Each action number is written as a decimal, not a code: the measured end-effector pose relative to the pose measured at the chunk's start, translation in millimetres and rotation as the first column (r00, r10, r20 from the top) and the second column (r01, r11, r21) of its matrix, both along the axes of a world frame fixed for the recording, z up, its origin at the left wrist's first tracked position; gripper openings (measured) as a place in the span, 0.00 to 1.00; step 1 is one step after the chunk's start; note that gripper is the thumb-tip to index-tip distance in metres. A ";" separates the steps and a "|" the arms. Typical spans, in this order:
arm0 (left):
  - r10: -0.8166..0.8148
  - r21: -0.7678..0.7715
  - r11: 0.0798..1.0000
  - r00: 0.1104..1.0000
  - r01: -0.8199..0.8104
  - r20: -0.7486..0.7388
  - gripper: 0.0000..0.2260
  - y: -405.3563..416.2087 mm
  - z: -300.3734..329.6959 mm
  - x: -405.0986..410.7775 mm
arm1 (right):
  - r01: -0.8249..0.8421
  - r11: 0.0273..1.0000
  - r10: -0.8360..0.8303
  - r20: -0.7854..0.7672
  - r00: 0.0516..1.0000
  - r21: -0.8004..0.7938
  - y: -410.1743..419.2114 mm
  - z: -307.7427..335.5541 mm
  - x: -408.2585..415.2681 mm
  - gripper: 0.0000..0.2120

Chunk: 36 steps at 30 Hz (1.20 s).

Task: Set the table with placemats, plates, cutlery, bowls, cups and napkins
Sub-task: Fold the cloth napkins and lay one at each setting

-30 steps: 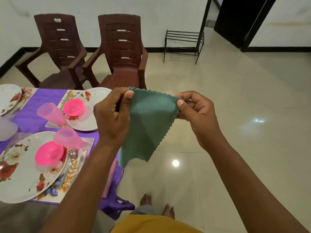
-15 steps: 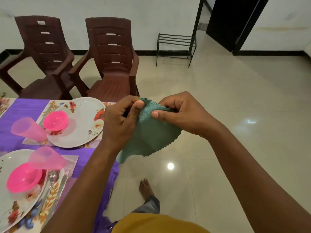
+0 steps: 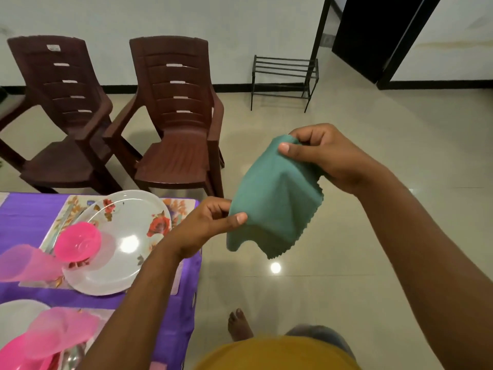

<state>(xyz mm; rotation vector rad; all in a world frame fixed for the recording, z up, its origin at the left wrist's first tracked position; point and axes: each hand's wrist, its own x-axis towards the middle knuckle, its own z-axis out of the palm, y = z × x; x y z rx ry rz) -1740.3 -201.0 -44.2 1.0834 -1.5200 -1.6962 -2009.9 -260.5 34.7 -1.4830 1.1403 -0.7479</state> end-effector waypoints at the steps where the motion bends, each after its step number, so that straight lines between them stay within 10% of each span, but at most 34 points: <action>1: 0.005 -0.002 1.000 1.000 -0.005 -0.022 0.09 -7.4 4.1 1.2 | 0.002 0.999 -0.002 0.012 1.000 0.042 -13.0 -1.7 -4.1 0.08; 14: 0.425 0.095 0.905 0.890 -0.415 -0.167 0.12 -117.9 17.7 -21.5 | 0.089 0.874 -0.071 -0.056 0.996 0.478 -169.7 -94.0 33.0 0.18; 20: 0.670 0.177 0.742 0.715 -0.646 -0.200 0.14 -141.1 10.5 -26.8 | -0.303 0.673 0.308 0.118 0.944 0.675 -202.1 -115.1 30.9 0.43; 28: 0.828 0.225 0.553 0.501 -0.802 -0.250 0.16 -156.6 8.6 -19.1 | -0.634 0.482 0.250 0.599 0.761 0.605 -236.3 -104.2 80.6 0.24; 36: 0.931 0.382 0.361 0.306 -0.851 -0.199 0.14 -156.0 -17.7 40.1 | -0.627 0.547 0.398 0.486 0.778 0.555 -273.3 -104.5 151.5 0.17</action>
